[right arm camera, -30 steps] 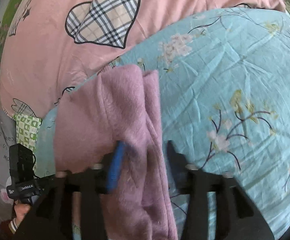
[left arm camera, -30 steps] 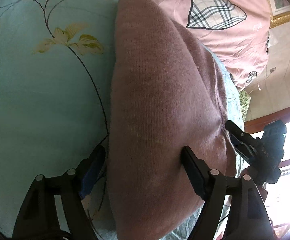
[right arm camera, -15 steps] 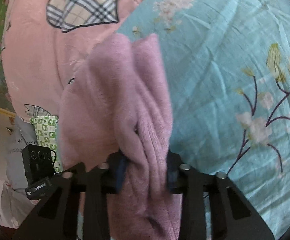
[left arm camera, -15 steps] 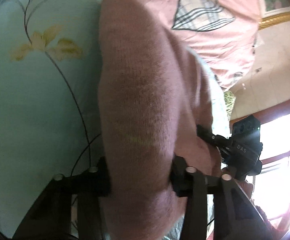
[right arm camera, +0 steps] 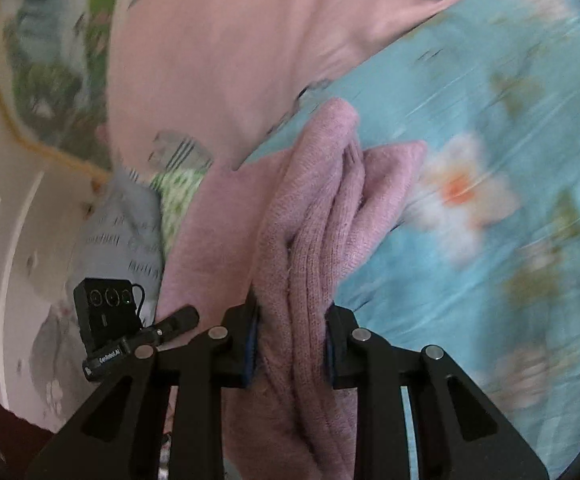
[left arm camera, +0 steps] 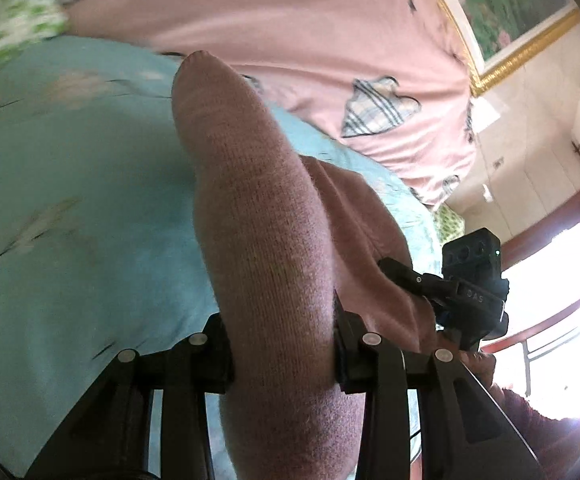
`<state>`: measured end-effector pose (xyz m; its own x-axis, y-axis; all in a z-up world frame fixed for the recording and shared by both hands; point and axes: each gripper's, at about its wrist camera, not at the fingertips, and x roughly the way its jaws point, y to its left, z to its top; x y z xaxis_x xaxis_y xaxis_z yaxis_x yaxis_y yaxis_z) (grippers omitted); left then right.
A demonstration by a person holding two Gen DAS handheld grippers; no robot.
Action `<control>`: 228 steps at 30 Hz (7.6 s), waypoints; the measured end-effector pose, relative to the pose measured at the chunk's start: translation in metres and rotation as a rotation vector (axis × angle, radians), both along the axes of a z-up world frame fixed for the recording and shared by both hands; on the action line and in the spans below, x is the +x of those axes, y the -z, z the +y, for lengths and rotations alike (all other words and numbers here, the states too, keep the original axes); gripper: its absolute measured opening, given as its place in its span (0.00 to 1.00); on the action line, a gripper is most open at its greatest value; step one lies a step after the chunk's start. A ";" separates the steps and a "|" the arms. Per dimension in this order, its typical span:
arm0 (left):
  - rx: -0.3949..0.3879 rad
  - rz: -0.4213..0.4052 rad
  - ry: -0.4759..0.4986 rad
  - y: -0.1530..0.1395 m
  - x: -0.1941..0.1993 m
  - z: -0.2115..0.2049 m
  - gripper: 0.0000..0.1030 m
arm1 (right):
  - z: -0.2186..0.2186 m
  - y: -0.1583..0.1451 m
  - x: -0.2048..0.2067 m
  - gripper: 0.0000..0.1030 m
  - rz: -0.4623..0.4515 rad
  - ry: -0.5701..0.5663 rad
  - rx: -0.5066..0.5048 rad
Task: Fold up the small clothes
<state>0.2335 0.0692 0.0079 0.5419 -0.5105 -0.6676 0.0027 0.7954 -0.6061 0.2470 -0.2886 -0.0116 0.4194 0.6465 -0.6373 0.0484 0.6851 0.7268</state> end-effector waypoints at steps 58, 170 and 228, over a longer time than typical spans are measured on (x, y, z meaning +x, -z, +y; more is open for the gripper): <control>0.227 0.138 -0.124 0.043 0.013 0.060 0.49 | 0.055 0.024 0.054 0.29 0.076 0.009 -0.274; 0.722 0.093 -0.145 0.016 -0.177 -0.006 0.84 | 0.178 -0.016 -0.148 0.90 -0.073 -0.300 -0.692; 0.686 0.117 -0.137 0.017 -0.139 -0.012 0.85 | 0.188 -0.007 -0.110 0.91 -0.065 -0.326 -0.656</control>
<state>0.0942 0.0571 -0.0090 0.4759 0.1138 -0.8721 -0.1590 0.9864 0.0420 0.1373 -0.1002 -0.0044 0.3213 0.2391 -0.9163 -0.2619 0.9523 0.1567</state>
